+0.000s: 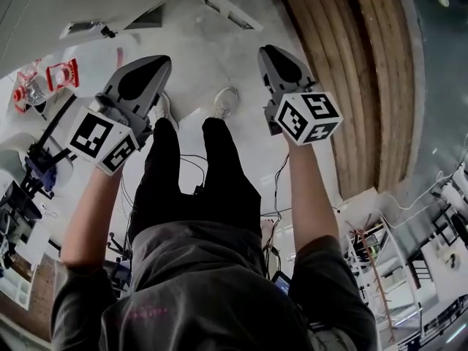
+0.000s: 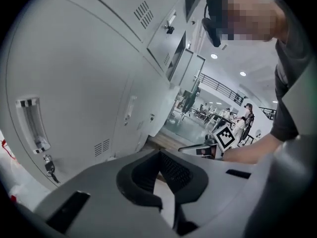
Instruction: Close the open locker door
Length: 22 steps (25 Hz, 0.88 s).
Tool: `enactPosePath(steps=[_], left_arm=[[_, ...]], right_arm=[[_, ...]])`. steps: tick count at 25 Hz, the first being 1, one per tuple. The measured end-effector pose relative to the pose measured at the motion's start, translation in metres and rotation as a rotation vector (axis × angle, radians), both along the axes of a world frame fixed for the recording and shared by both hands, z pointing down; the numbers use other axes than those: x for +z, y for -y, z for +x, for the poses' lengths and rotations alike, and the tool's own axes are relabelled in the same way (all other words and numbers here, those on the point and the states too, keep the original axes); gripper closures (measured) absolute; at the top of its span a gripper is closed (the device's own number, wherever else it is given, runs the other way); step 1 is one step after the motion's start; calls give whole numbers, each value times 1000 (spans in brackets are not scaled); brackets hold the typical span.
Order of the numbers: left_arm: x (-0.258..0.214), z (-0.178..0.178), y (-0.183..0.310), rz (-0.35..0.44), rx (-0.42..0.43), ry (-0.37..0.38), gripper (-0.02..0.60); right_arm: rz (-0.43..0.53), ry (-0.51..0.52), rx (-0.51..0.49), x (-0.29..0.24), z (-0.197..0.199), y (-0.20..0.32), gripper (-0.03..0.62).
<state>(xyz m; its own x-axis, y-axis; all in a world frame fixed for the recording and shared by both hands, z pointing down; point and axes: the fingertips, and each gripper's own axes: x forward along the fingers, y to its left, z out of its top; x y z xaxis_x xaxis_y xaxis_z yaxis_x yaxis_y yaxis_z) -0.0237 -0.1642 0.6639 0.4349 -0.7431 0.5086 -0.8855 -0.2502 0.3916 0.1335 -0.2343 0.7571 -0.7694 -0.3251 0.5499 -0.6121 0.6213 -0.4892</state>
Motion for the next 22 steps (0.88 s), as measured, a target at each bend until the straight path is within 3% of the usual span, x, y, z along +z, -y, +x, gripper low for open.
enactPosePath(steps=[12,22], left_arm=[[99,15,24,-78,-17,-26,571],[149,40,34,-116,-22,-66,571]], right_arm=[[-35,-66,-6,114,11,28,542],[-70,-83,-30,175,17,41,530]])
